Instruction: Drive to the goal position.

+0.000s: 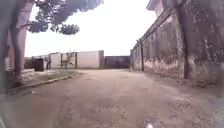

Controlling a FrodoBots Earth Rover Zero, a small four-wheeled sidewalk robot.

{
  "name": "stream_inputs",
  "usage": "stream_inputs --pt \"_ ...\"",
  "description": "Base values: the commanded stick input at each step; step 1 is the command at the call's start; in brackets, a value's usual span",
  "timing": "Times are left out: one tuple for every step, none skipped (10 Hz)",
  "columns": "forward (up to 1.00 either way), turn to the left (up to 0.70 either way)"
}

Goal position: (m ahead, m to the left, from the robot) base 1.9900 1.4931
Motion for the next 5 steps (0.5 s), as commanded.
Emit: stream_inputs --pt "0.3 0.0" --pt "0.3 0.0" --pt "0.3 0.0" --pt "0.3 0.0" --pt "0.3 0.0"
